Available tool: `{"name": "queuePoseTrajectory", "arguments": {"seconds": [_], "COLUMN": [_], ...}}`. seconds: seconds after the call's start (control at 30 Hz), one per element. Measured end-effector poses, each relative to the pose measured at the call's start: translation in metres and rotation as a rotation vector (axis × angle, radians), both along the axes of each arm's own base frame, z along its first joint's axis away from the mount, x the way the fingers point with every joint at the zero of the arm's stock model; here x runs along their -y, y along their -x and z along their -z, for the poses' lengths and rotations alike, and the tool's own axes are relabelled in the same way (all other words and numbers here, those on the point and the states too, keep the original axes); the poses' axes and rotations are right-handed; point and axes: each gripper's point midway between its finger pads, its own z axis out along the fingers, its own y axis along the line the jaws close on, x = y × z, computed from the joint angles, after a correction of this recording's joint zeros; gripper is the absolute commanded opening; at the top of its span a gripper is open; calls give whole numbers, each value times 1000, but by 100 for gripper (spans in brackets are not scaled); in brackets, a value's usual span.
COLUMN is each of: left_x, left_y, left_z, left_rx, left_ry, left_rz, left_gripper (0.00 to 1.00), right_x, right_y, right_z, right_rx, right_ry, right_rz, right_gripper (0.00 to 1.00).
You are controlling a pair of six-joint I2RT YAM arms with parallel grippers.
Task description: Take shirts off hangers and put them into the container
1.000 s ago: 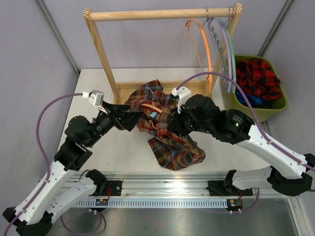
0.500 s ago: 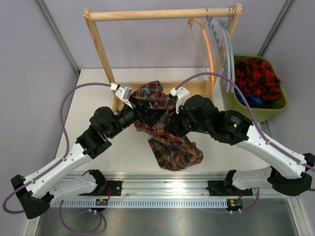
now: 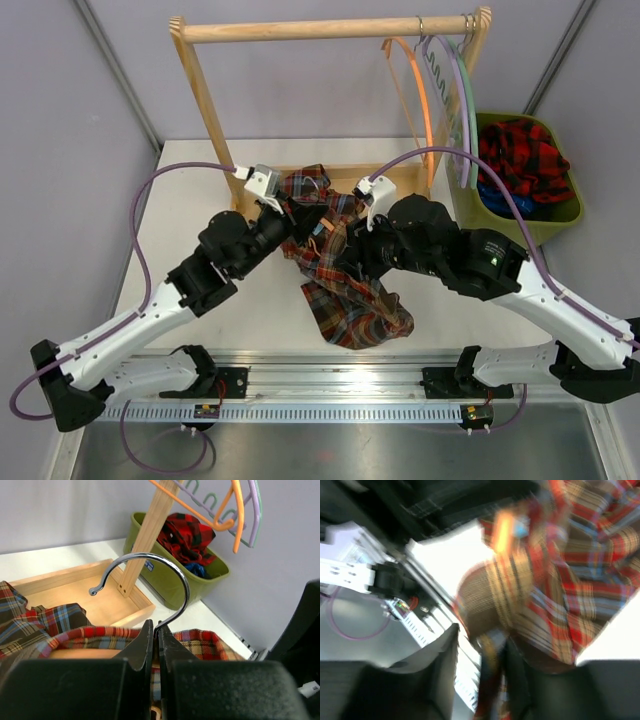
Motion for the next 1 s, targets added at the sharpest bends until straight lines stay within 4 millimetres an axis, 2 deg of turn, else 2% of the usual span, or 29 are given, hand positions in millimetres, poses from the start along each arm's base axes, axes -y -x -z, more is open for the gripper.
{"name": "queuePoseTrajectory", "arguments": {"seconds": [0.03,0.13,0.27,0.4,0.53,0.67,0.77,0.83,1.0], "left_x": [3,13,28,46,47,45,43,40,34], "left_y": [0,-2,-18,-41,-56,-69,-77,-78,-83], "left_z": [1,13,18,12,-4,-37,-59,-62,-53], "left_rx": [-2,-21,-33,-25,-10,31,59,62,40], "left_ry": [-12,-56,-120,-178,-215,-229,-222,-235,-315], "left_rz": [6,15,-2,-33,-72,-127,-167,-180,-221], "left_gripper": [0,0,0,0,0,0,0,0,0], "right_x": [-2,-6,-4,5,23,39,42,41,40], "right_y": [0,4,6,13,25,34,35,35,32], "right_z": [-4,-10,-7,-11,-17,-17,-12,-8,1], "right_rx": [8,12,4,2,0,-9,-17,-21,-31], "right_ry": [-14,-41,-29,-42,-75,-91,-90,-91,-79], "right_rz": [-8,-25,-25,-22,-17,-5,2,6,20], "right_gripper": [61,70,70,71,71,70,70,69,68]}}
